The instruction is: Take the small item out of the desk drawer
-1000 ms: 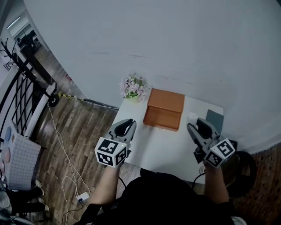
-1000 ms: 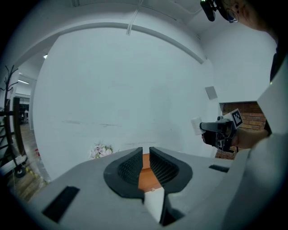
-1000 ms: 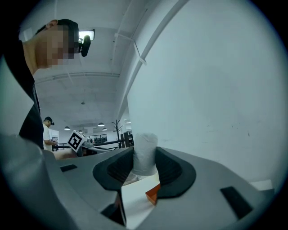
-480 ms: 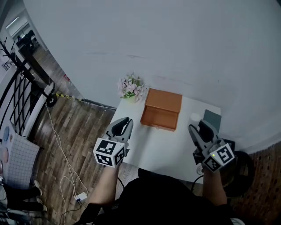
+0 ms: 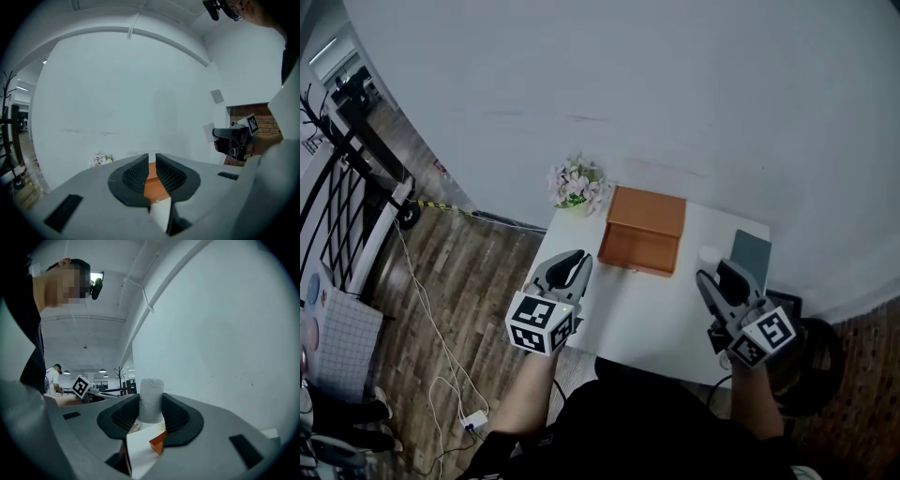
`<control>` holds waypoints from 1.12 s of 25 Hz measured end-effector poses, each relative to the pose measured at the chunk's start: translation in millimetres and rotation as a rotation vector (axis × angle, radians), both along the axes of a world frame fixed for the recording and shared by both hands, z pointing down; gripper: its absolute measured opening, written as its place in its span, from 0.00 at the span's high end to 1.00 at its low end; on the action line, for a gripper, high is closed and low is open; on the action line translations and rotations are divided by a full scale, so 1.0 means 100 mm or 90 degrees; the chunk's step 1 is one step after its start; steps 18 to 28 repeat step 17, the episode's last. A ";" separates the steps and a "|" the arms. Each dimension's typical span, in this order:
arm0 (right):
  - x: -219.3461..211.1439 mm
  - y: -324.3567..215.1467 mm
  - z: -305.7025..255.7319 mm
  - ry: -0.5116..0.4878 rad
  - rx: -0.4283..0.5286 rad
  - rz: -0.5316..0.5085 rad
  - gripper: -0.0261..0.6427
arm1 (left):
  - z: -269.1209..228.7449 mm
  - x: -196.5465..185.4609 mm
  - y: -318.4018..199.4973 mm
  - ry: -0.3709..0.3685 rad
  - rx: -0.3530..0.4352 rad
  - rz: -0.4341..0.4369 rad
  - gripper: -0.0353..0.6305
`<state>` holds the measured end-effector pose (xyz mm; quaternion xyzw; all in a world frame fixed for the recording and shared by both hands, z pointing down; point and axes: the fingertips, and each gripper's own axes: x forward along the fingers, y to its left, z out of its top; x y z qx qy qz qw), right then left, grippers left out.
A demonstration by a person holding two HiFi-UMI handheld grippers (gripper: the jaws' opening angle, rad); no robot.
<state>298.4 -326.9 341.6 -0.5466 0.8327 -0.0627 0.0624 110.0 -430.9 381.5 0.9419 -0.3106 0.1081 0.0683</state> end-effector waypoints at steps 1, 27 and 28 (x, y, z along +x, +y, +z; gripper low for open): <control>0.00 0.01 0.01 -0.002 -0.002 0.000 0.73 | 0.01 -0.01 0.01 0.000 -0.002 0.000 0.86; -0.03 -0.13 0.09 -0.016 -0.016 -0.021 0.73 | 0.08 -0.09 -0.05 -0.009 -0.009 -0.016 0.86; -0.03 -0.13 0.09 -0.016 -0.016 -0.021 0.73 | 0.08 -0.09 -0.05 -0.009 -0.009 -0.016 0.86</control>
